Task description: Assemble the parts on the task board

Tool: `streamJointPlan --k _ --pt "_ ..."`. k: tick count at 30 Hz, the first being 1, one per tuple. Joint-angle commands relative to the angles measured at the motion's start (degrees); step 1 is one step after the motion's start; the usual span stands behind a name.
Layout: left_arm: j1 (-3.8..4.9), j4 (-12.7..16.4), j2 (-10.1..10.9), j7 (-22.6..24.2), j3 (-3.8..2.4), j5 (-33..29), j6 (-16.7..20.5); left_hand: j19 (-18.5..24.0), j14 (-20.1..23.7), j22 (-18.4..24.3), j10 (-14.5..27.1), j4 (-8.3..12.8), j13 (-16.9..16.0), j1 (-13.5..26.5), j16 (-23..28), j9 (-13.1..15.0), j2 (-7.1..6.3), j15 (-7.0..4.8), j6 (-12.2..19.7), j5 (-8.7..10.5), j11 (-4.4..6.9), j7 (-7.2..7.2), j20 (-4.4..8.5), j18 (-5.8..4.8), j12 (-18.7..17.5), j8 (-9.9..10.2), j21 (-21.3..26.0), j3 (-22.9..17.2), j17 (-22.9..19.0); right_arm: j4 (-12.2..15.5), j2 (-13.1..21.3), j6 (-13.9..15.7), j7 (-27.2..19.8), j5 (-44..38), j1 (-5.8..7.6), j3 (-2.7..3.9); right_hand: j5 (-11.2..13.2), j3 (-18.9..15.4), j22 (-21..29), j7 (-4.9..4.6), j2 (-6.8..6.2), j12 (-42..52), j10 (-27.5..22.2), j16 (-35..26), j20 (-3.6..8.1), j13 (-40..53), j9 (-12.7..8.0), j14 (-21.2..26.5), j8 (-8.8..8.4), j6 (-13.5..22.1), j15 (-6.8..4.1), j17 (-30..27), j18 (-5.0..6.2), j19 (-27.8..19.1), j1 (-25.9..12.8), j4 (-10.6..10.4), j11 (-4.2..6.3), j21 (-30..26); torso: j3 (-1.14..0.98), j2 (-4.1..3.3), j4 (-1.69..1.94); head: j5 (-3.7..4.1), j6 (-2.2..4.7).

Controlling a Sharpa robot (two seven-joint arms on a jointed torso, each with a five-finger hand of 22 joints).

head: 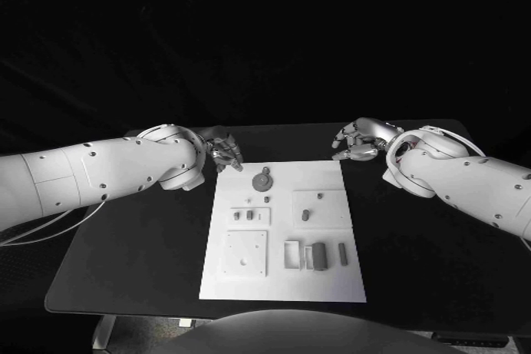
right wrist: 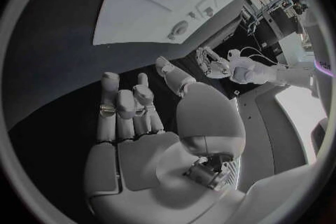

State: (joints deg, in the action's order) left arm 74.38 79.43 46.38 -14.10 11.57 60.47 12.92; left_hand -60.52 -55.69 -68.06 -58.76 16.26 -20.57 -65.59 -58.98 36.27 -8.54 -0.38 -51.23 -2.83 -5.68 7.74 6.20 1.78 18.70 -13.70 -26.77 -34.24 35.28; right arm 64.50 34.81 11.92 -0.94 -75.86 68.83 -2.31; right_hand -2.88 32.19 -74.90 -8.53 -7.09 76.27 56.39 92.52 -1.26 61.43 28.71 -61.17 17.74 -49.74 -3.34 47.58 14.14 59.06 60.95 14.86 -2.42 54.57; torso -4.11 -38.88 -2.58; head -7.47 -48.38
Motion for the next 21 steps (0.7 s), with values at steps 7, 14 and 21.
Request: streamJointPlan --k 7,14,21 --pt "-0.21 -1.1 -3.7 17.6 2.0 22.3 2.8 -4.9 -5.1 -1.8 -2.7 0.5 4.0 -2.3 -1.8 -2.3 0.21 -1.35 -1.2 -1.48 1.23 -1.69 1.24 3.27 -6.9 0.2 -2.3 2.1 1.6 0.0 -0.1 -0.4 -0.4 -0.1 -0.15 0.02 0.1 -0.3 -0.7 -0.44 0.19 0.1 -0.6 -0.3 0.38 -0.1 0.1 -0.3 -0.35 0.1 -0.03 0.0 0.86 0.1 0.1 -0.2 -0.2 -0.3 -0.04 -0.08 -0.12 0.2 0.22" --pt "-1.06 -3.4 -6.3 19.3 2.04 25.5 2.9 -6.1 -6.5 -3.2 -2.4 0.3 6.0 -3.1 -1.7 -3.8 -0.18 -1.14 -1.0 -3.07 0.89 -1.62 1.09 3.98 -10.4 0.7 -3.2 5.3 2.0 -0.1 -0.3 -0.5 -0.5 -0.1 -0.18 0.02 0.1 -0.3 -0.7 -0.45 0.22 0.2 -0.6 -0.3 0.38 -0.1 0.1 -0.3 -0.37 0.1 -0.02 0.0 0.86 0.1 0.1 -0.2 -0.21 -0.3 -0.02 -0.08 -0.12 0.4 0.0" --pt "-2.91 -5.4 -8.3 20.7 2.06 28.2 4.5 -9.1 -9.3 -4.5 -4.3 -0.6 7.0 -3.9 -3.1 -4.9 -1.95 -1.65 -1.2 -0.34 1.32 -1.56 1.5 4.82 -11.5 0.7 -4.7 4.2 2.8 -0.1 -0.4 -0.5 -0.5 -0.1 -0.19 0.02 0.1 -0.3 -0.7 -0.46 0.23 0.2 -0.6 -0.3 0.37 -0.1 0.1 -0.3 -0.38 0.1 -0.01 0.0 0.86 0.1 0.0 -0.3 -0.22 -0.3 -0.06 -0.13 -0.08 0.76 -0.12"
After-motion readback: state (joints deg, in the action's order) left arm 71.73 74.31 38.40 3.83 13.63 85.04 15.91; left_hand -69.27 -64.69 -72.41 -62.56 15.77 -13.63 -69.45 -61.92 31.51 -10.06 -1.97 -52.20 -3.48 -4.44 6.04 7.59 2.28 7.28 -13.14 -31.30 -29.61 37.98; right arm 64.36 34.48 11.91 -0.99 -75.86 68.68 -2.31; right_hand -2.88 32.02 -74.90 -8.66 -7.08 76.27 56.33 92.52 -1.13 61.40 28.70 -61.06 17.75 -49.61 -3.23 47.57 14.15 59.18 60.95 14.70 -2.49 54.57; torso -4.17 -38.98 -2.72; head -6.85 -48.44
